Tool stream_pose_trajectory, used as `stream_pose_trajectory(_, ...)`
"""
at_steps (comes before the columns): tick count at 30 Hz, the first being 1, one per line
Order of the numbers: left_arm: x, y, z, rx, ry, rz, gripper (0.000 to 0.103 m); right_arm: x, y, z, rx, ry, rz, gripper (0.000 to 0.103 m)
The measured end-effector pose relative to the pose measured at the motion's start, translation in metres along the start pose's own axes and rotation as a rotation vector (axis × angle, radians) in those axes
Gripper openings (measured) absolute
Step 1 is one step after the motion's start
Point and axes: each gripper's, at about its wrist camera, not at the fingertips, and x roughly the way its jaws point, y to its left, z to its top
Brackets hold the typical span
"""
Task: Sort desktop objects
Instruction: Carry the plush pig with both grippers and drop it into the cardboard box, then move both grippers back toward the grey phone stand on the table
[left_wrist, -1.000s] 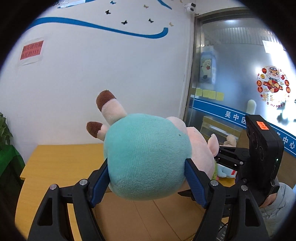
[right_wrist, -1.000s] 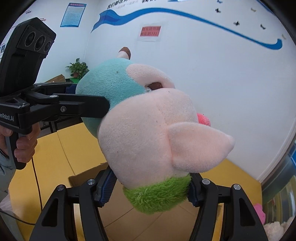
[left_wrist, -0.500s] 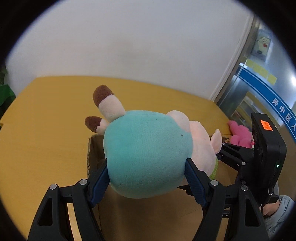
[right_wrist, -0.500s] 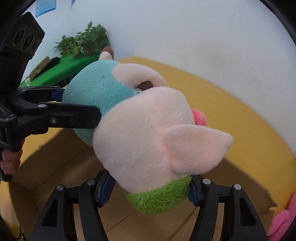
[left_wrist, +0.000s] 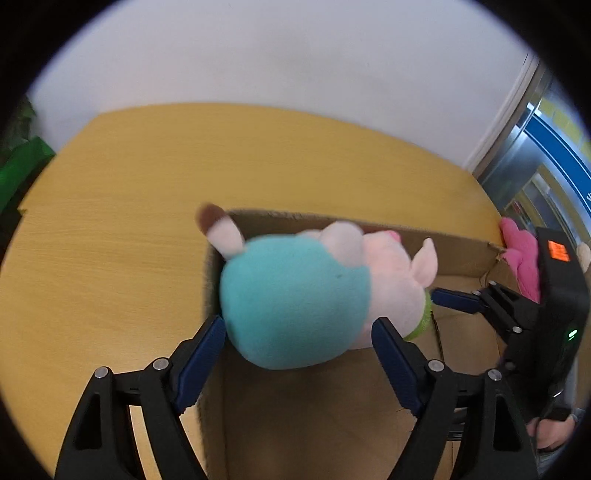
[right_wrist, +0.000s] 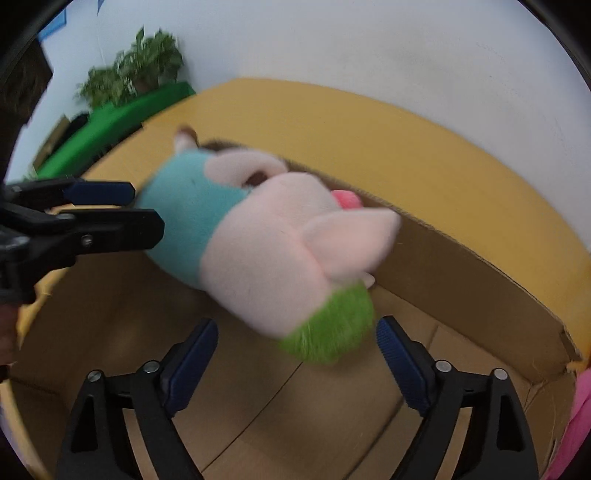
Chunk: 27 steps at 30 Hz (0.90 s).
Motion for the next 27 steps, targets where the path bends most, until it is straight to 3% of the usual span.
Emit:
stream_pose_trajectory(5,-0.059,-0.001,-0.030,0.032,-0.092,-0.006,0.083,-0.079,-0.015,-0.027,0.105,-0.112,0.034,0.095)
stream_pose_trajectory(7,-0.079,-0.011,-0.036,0.055,-0.135,0.003,0.083,-0.108,0.003,-0.019,0.141,-0.155,0.034,0.098)
stream_pose_trajectory(10,-0.116,-0.028,-0.044,0.086,-0.244,0.017,0.083,-0.153,0.042,-0.035,0.182,-0.239,-0.025,0.103)
stream_pose_trajectory(12,-0.148,-0.038,-0.067,0.099,-0.333,0.025,0.084,-0.166,0.064,-0.038,0.196,-0.263,-0.062,0.103)
stream_pose_trajectory(16,-0.201,-0.075,-0.110,0.164,-0.494,0.054,0.088,-0.209,0.094,-0.075,0.208,-0.344,-0.157,0.103)
stream_pose_trajectory(20,-0.214,-0.110,-0.142,0.222,-0.537,0.071,0.088,-0.236,0.111,-0.114,0.230,-0.379,-0.219,0.103)
stream_pose_trajectory(27,-0.213,-0.133,-0.175,0.214,-0.487,0.054,0.088,-0.261,0.126,-0.151,0.234,-0.376,-0.268,0.103)
